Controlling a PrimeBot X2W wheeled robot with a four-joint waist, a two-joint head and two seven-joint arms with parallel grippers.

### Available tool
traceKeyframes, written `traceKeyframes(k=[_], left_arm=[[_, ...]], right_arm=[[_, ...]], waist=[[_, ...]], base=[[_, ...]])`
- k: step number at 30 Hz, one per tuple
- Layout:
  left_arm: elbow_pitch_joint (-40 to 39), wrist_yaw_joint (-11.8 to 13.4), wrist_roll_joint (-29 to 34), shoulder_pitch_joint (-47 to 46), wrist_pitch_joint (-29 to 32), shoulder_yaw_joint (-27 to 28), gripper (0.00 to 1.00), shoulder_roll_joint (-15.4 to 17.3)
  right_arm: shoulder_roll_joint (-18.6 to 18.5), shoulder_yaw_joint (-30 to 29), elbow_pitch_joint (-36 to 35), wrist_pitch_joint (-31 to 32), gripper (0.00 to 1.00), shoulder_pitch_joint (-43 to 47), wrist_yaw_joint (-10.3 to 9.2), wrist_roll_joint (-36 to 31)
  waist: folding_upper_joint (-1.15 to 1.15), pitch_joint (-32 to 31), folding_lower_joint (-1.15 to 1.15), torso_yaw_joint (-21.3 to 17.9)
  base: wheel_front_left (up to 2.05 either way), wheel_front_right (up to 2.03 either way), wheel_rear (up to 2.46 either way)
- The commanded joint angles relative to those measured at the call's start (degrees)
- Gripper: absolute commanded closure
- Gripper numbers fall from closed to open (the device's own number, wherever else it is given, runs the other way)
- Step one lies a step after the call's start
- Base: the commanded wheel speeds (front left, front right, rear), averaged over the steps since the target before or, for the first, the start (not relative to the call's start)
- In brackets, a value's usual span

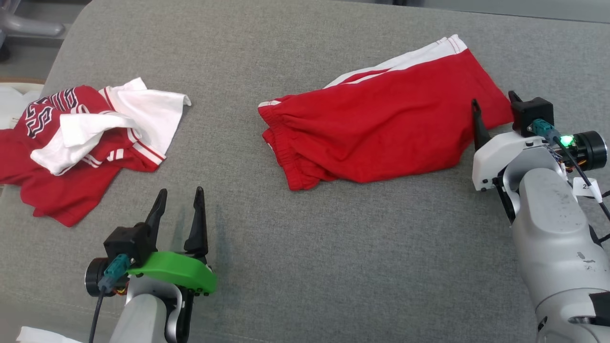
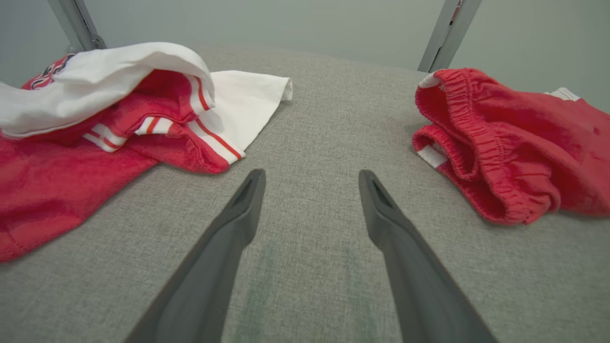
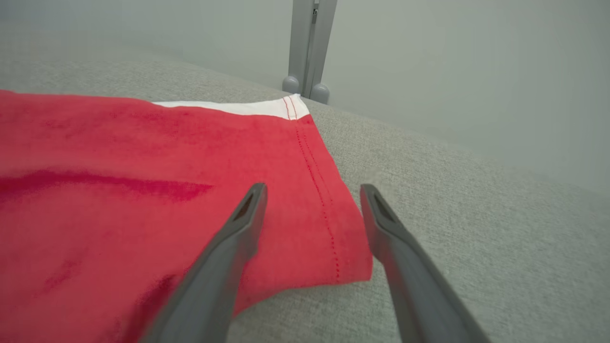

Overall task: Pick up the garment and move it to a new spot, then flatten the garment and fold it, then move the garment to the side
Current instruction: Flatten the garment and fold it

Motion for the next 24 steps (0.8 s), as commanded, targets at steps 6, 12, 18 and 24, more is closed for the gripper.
traceKeyframes(k=[6,12,18,24], left_arm=[[-0.56,-0.35,-1.33,-0.46,-0.02,-0.15,0.00,-0.14],[-0.97,-0.37,-2.68,-1.73,-0.02,-1.26,0.00,-0.13],[-1.10,-0.38,-2.19,-1.13,-0.03,-1.27,0.00,-0.14],[-0.59,-0.38,-0.72,0.97,-0.03,-1.23,0.00,-0.13]], right_arm=[[-0.57,-6.65,2.86,1.23,0.00,-3.13,-0.11,-4.93],[-0.15,-11.85,8.27,3.82,0.00,-3.20,-0.11,-6.24],[-0.01,-12.49,15.00,1.65,1.00,-2.50,-0.08,-2.40],[-0.39,-13.94,13.51,0.36,1.00,0.35,-0.17,2.78]], waist=[[0.00,3.15,0.00,1.90],[0.00,4.09,0.00,2.67],[0.00,2.75,0.00,1.93],[0.00,-1.29,0.00,-0.20]], base=[[0.00,0.00,0.00],[0.00,0.00,0.00],[0.00,0.00,0.00],[0.00,0.00,0.00]])
